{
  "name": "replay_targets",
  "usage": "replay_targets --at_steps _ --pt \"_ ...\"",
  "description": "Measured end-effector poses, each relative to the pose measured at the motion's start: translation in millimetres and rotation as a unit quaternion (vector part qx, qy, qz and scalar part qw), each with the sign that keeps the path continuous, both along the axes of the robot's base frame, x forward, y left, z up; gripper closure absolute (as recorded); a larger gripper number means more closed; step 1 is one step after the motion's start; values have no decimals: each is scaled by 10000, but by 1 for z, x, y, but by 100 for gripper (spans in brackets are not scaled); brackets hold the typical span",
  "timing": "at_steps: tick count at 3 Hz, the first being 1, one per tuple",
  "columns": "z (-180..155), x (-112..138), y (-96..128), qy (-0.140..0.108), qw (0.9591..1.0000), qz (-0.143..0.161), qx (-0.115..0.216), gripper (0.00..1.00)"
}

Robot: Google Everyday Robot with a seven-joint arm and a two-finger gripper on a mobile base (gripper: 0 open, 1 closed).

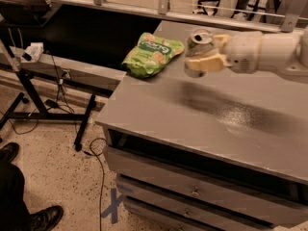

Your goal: Move 7up can near green rice chip bag

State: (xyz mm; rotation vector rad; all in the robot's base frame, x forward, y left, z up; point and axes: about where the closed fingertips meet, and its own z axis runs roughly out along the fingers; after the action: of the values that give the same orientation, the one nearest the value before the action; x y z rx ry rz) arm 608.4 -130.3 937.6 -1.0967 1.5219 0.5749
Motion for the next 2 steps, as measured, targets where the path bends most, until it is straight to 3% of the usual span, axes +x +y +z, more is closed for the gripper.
replay_targets --at_steps 1,2 --pt "-8 45 30 -67 9999 43 86 100" --pt "-27 77 50 44 10000 47 15 100"
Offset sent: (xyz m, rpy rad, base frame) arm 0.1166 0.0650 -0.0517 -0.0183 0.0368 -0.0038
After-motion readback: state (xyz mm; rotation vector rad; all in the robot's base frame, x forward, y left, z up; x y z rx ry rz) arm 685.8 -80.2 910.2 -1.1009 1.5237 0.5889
